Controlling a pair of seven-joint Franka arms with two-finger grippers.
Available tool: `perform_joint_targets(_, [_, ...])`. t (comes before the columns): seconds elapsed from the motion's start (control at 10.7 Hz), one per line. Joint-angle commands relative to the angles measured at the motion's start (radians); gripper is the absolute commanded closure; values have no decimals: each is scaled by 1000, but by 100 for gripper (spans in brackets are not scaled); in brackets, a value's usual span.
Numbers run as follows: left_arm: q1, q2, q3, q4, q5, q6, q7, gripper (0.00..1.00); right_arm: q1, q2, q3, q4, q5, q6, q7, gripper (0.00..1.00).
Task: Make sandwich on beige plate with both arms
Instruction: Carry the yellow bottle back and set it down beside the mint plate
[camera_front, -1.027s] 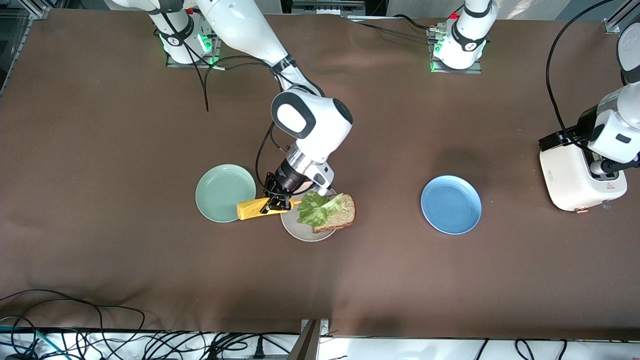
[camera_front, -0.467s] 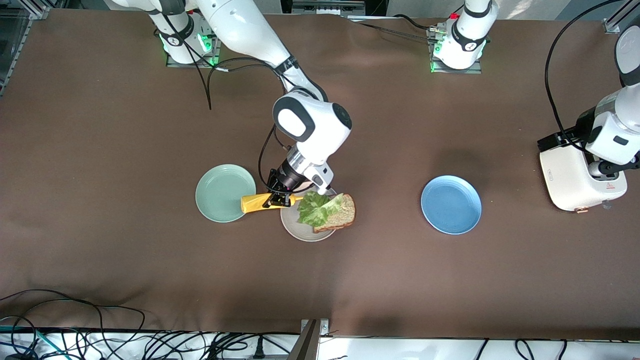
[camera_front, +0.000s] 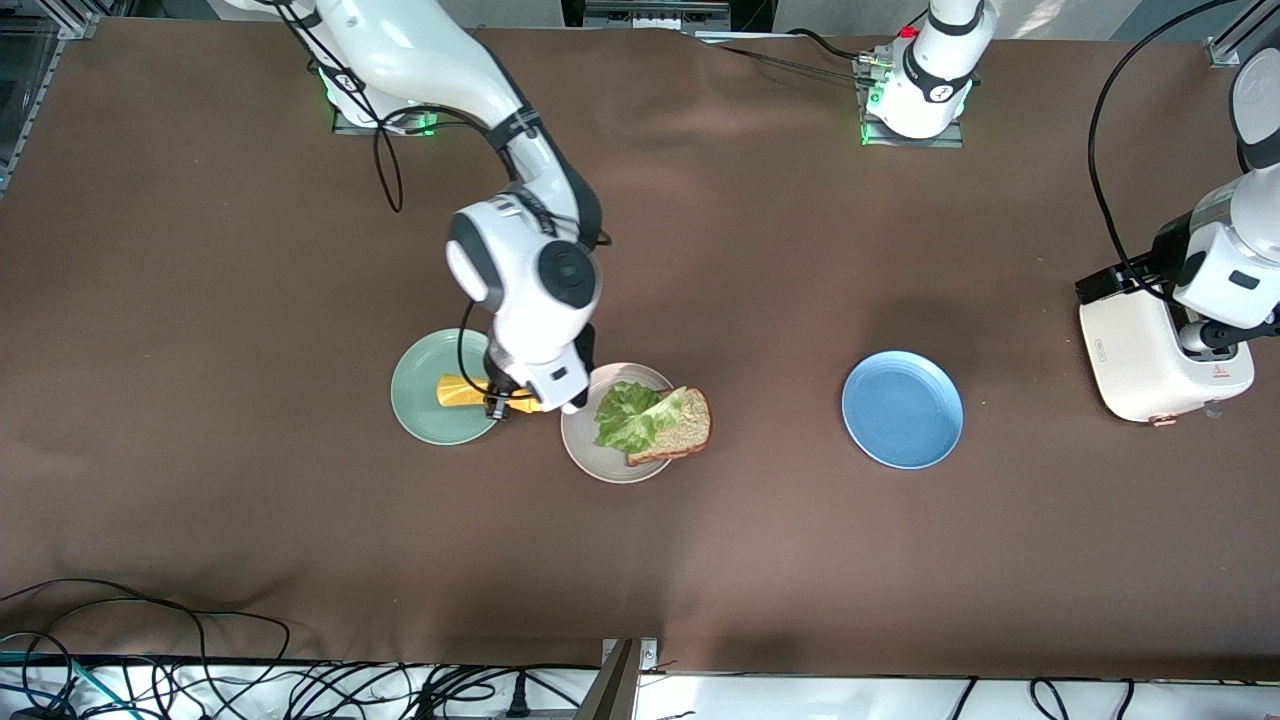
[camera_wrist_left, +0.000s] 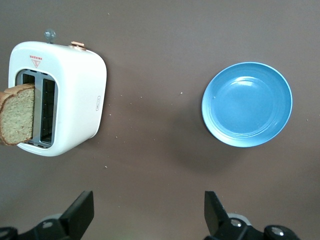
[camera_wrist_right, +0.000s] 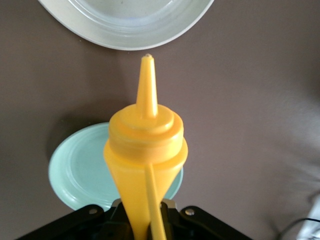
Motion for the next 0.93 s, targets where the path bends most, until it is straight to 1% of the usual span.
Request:
perform_joint_targets(0.0, [38,-14,4,16,25,-49,35,0,-103,-139,54,-141,141,25,-85,100])
perform_joint_targets(0.19, [106,-14,4,22,14,-49,150,0,-206,-211,77,-208,247,12,-202,100])
perform_joint_targets(0.28, [171,-12,4,22,5,-38,275,0,-266,-248,95,-240,308,-4,-309,100])
perform_joint_targets(0.37, [245,-8,4,11,-36,-8,411,0,-358,-274,124,-271,378,-11,-413,100])
perform_joint_targets(0.47, [299,0,4,8,-41,11,493,0,-448,-276,150,-279,435,-37,-525,100])
perform_joint_targets(0.65, [376,28,4,-8,-44,69,607,0,-571,-259,152,-279,567,-54,-734,100])
perform_joint_targets(0.75, [434,55,2,-31,-46,115,648,0,-613,-253,152,-285,610,-62,-821,100])
perform_joint_targets(0.84, [483,107,2,-36,-68,144,702,0,-650,-246,152,-284,647,-90,-887,100])
